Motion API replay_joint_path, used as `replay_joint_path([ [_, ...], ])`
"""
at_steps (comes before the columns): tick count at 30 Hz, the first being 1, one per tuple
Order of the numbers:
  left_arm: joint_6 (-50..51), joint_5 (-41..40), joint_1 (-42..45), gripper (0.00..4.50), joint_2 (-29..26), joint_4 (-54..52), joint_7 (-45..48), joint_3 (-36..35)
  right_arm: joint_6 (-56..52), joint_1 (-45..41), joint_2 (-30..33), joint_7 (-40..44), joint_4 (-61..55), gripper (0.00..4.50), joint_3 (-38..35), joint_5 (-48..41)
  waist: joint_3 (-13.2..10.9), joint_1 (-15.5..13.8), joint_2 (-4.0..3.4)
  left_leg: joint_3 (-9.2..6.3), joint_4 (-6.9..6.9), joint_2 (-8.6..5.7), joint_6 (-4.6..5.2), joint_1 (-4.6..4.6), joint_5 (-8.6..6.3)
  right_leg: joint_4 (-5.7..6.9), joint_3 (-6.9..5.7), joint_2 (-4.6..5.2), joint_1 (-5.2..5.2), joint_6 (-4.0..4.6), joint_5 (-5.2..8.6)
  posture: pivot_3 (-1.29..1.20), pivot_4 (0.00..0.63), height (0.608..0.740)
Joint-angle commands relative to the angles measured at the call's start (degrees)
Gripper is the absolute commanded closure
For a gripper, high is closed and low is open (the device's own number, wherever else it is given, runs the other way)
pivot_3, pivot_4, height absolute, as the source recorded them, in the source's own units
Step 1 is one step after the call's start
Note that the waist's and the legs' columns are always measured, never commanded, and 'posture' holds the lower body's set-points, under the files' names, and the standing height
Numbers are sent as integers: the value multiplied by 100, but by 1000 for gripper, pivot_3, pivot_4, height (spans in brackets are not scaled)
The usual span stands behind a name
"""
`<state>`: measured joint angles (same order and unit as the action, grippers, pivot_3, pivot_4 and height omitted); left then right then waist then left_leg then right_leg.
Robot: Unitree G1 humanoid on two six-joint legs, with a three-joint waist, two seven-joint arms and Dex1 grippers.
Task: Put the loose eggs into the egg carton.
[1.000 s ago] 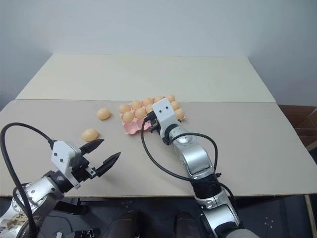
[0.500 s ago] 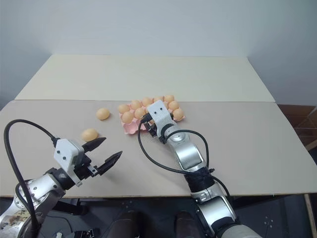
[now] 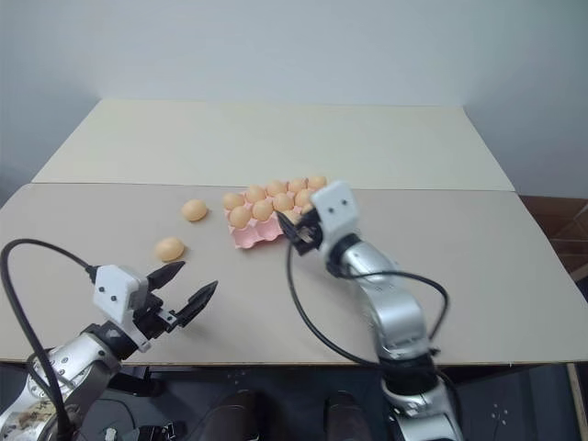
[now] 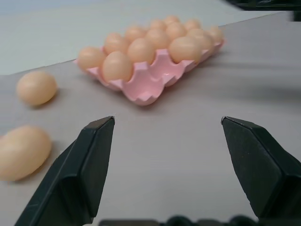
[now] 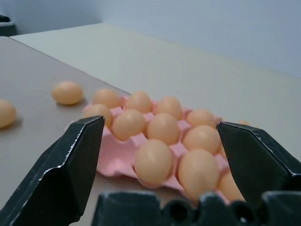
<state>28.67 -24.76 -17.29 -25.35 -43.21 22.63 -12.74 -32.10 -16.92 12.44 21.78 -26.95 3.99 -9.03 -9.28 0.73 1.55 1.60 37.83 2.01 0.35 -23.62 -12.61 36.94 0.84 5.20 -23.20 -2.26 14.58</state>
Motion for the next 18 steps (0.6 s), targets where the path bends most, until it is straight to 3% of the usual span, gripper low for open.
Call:
replay_joint_path([
  [1,-320,259,-175,572,271,-163,-355,-93,521,662,363,683,-769,28,-421,-642,0,13,0,1,0,1,0,1,0,2,1,-2,-1,0,0,0,150,740],
  [7,-716,685,-352,572,651,-78,-663,8,701,1868,1037,1666,-1240,28,-810,-1585,-2,11,3,2,0,7,0,12,0,-2,6,-7,6,2,2,0,150,740],
  [13,-749,918,-458,572,810,-91,-828,90,545,2315,1533,2038,-1435,28,-942,-2209,-3,7,6,2,0,6,0,10,0,-10,6,-6,7,3,3,0,150,740],
  [16,-716,1004,-552,23,892,-148,-942,80,626,2362,1701,2029,-1493,0,-857,-2179,-4,-4,8,2,0,6,0,7,0,-11,3,-7,6,2,4,0,150,740],
  [18,-754,1199,-578,23,928,-144,-1073,115,668,2362,1808,2041,-1526,0,-756,-2109,-5,-8,10,3,0,5,0,6,0,-12,2,-6,6,2,4,0,150,740],
])
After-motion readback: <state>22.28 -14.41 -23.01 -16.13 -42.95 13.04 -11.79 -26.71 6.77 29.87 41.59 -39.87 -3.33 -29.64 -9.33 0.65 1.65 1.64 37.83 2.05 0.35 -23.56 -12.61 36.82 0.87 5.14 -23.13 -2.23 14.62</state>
